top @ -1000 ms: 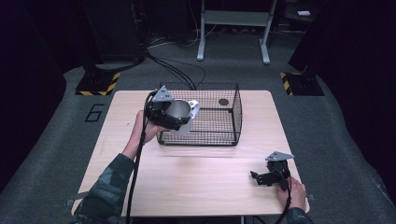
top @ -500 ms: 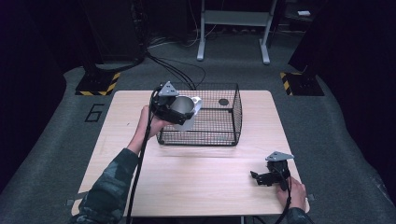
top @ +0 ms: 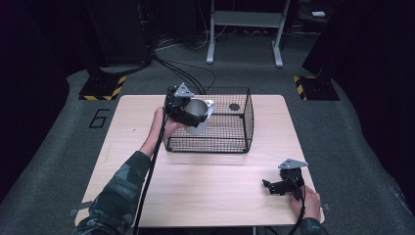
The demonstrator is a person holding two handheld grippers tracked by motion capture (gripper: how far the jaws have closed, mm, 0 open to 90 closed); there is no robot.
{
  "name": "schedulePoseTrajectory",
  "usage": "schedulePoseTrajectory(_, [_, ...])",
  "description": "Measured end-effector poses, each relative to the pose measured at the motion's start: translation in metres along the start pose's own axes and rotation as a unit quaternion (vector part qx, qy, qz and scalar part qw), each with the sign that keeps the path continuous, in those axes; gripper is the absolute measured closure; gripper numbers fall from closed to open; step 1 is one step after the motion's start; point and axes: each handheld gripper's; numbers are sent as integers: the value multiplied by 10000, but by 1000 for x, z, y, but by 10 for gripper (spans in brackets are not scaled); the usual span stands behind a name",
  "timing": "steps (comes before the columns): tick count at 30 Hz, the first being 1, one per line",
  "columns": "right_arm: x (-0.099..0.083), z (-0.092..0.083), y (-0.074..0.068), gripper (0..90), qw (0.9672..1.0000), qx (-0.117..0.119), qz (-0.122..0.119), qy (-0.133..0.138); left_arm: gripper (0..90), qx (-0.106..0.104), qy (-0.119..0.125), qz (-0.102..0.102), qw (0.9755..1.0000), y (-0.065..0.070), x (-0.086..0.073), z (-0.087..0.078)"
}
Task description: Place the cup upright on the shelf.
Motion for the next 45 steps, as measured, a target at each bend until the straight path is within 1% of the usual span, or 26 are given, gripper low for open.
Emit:
schedulePoseTrajectory(1, [0, 0, 0, 0, 10000, 1, 4, -2, 61, 19, 29, -39, 10000, 0, -1, 2])
schedulePoseTrajectory(4, [0, 0, 0, 0, 10000, 1, -1, -1, 61, 33, -52, -18, 10000, -2, -2, 8])
schedulePoseTrajectory(7, [0, 0, 0, 0, 10000, 1, 1, -1, 61, 54, -59, -70, 9999, -4, -4, 14])
schedulePoseTrajectory(9, [0, -1, 1, 0, 10000, 37, -85, -35, 61, 85, -86, -77, 9999, -6, -4, 17])
schedulePoseTrajectory(14, [0, 0, 1, 0, 10000, 33, -65, -27, 61, 134, -129, -181, 9997, -10, -7, 26])
schedulePoseTrajectory(15, [0, 0, 1, 0, 10000, 34, -51, -23, 61, 168, -150, -167, 9996, -11, -8, 28])
schedulePoseTrajectory(16, [0, 0, 1, 0, 10000, 41, -47, -24, 61, 148, -195, -175, 9995, -12, -9, 30])
schedulePoseTrajectory(17, [0, 0, 1, 0, 10000, 32, -62, -27, 61, 168, -190, -223, 9994, -12, -10, 33])
schedulePoseTrajectory(20, [0, 0, 1, 0, 10000, 33, -63, -25, 61, 177, -265, -208, 9993, -13, -11, 40])
schedulePoseTrajectory(21, [0, 0, 1, 0, 10000, 34, -66, -27, 61, 182, -254, -259, 9992, -12, -12, 42])
schedulePoseTrajectory(22, [0, 0, 1, 0, 10000, 35, -67, -27, 61, 173, -298, -229, 9991, -12, -12, 44])
schedulePoseTrajectory(25, [0, 0, 1, 0, 10000, 34, -64, -26, 61, 156, -332, -231, 9991, -12, -13, 50])
schedulePoseTrajectory(30, [0, 0, 1, 0, 10000, 34, -66, -29, 61, 132, -471, -226, 9985, -12, -15, 60])
schedulePoseTrajectory(36, [0, -1, 1, 0, 10000, 34, -66, -29, 61, 163, -552, -234, 9981, -14, -17, 69])
schedulePoseTrajectory(38, [0, 0, 1, 0, 10000, 32, -60, -24, 61, 155, -570, -276, 9979, -14, -19, 72])
schedulePoseTrajectory(39, [0, 0, 1, 0, 10000, 30, -56, -23, 60, 162, -603, -247, 9977, -15, -19, 73])
schedulePoseTrajectory(42, [0, 0, 1, 0, 10000, 33, -63, -26, 61, 140, -628, -277, 9975, -15, -20, 77])
schedulePoseTrajectory(43, [0, 0, 1, 0, 10000, 33, -61, -27, 61, 131, -668, -252, 9974, -16, -21, 78])
schedulePoseTrajectory(44, [0, 0, 1, 0, 10000, 33, -64, -27, 61, 127, -666, -284, 9973, -15, -21, 79])
schedulePoseTrajectory(45, [0, 0, 0, 0, 10000, 39, -43, -21, 61, 132, -691, -231, 9973, -15, -21, 80])
Point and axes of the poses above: each handheld gripper's, and its own axes: z roughly forward along the jaws, x roughly out of its top, y roughly to its right, and after that the axes turned 3 degrees about y, right-handed
